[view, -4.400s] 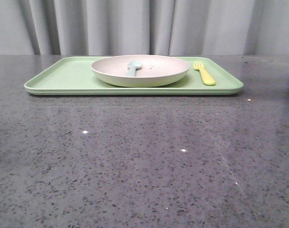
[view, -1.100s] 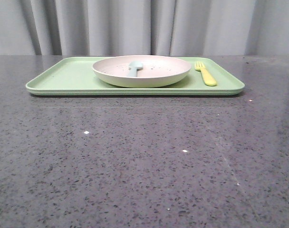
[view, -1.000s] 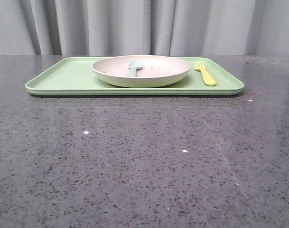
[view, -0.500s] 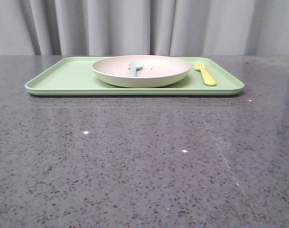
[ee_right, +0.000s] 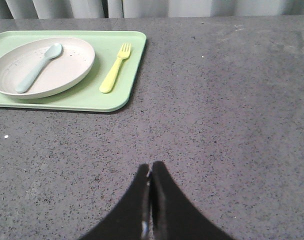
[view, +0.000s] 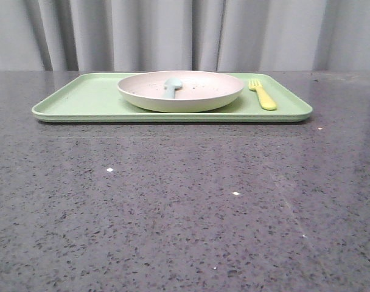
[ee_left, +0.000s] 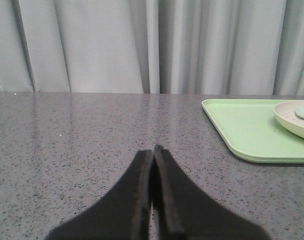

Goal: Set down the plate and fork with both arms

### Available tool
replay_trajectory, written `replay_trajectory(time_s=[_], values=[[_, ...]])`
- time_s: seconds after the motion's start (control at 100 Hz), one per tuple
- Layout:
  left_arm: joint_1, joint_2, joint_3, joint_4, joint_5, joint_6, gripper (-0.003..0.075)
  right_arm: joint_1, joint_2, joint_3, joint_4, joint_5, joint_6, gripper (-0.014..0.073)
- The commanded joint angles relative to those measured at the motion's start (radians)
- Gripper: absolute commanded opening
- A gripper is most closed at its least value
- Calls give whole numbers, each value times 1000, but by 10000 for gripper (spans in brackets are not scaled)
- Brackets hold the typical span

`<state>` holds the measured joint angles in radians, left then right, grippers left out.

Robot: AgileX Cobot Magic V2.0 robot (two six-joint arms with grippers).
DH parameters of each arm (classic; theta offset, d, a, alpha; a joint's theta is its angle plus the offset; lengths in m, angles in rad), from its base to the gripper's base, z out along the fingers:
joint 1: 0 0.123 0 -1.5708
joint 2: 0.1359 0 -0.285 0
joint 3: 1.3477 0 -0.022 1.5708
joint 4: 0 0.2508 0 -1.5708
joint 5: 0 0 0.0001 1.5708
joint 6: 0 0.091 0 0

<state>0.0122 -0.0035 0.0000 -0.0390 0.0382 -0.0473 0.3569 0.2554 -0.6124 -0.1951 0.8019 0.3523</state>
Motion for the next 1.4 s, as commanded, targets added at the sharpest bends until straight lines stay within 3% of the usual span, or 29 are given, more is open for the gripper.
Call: replay_trajectory(time_s=[0.0,1.1,1.31,1.39], values=[[3,-32,14,-5,-88,-11,-20,0,13,-22,-25,-73,-10,-17],[3,-32,14,-5,-88,-11,-20,0,13,-22,-50,-82,-10,-17],[3,-32,14,-5,-88,-11,-20,-57,13,-14,-44,-113,-23,-17],[3,-32,14,-5,-88,-11,-20,-97,13,17,-18,-185,-36,-17]])
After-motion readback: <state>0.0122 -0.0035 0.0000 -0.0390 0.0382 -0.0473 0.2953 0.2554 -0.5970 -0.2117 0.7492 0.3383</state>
